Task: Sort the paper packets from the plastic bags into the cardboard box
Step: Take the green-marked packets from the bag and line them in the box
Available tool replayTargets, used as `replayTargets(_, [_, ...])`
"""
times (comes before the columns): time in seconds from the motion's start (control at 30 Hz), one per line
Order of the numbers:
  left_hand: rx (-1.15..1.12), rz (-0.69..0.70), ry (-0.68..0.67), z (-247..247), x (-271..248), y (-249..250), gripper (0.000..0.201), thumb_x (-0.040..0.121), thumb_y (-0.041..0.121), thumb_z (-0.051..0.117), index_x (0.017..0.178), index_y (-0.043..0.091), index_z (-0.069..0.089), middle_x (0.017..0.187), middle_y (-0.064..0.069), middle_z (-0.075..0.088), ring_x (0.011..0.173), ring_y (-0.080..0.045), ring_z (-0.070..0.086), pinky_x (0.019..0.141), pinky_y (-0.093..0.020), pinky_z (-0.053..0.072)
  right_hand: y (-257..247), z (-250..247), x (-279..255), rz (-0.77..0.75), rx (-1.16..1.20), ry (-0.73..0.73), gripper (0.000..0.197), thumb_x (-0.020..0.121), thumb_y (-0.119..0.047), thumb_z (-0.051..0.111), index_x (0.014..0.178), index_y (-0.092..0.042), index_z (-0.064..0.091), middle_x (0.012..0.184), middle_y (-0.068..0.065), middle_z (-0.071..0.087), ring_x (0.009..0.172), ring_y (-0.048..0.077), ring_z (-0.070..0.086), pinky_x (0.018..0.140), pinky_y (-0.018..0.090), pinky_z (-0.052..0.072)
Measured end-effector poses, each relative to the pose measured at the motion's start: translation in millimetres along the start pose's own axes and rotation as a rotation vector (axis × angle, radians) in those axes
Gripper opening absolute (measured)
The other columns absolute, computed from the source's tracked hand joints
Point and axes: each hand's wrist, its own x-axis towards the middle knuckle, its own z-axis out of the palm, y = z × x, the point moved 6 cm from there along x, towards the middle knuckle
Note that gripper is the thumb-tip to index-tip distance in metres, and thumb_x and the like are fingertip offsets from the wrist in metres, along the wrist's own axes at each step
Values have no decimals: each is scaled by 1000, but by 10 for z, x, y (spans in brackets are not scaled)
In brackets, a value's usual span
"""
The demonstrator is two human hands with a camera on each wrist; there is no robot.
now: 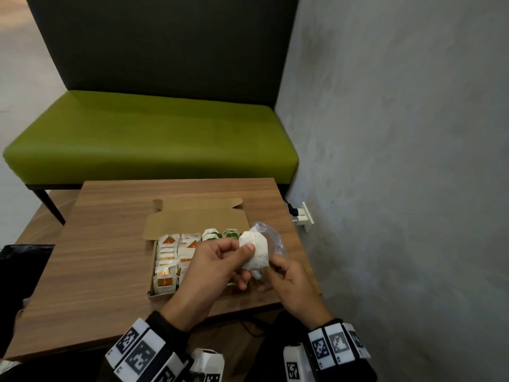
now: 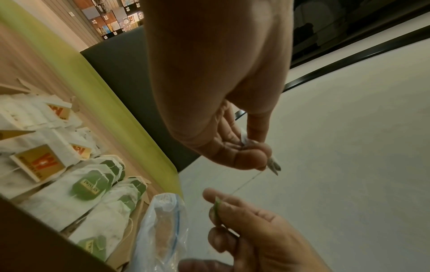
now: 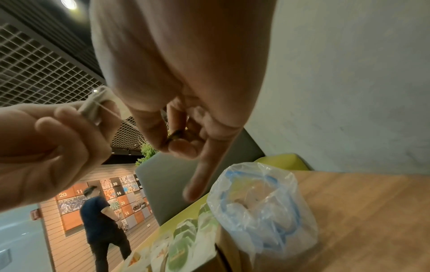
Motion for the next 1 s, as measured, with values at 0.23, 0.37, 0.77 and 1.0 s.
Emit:
replayTargets(0.23, [75,-32,48,8,-25,-138,17,91,12,66,87,-4,71,72,-16,64,50,-17,54,48,-27,51,-221,-196,120,-143,-87,190,32,81,-3,77,85,-35,78,83,-18,72,76,2,65,67,18,50])
replayTargets(0.37, [139,-36,15,44,-20,-170,16,92,12,66,87,-1,73,70,-13,66,50,-14,53,49,-25,51,-270,-213,173,-88,-18,133,17,89,-6,69,99,-16,79,93,2,78,87,23,74,73,33,59])
replayTargets(0.77, [269,-96,-66,37,23,-307,19,92,16,67,76,9,73,80,-20,66,66,-25,60,61,-35,54,-263,-110,208,-15,185,145,34,86,5,68,115,-13,72,88,8,76,80,16,71,72,27,57])
replayTargets(1.0, [170,-168,-34,21,10,-368,25,92,10,65,68,8,66,65,-6,61,55,-14,59,52,-29,49,-244,-105,136,-9,252,152,15,85,10,64,94,4,74,98,17,76,93,32,72,82,42,60])
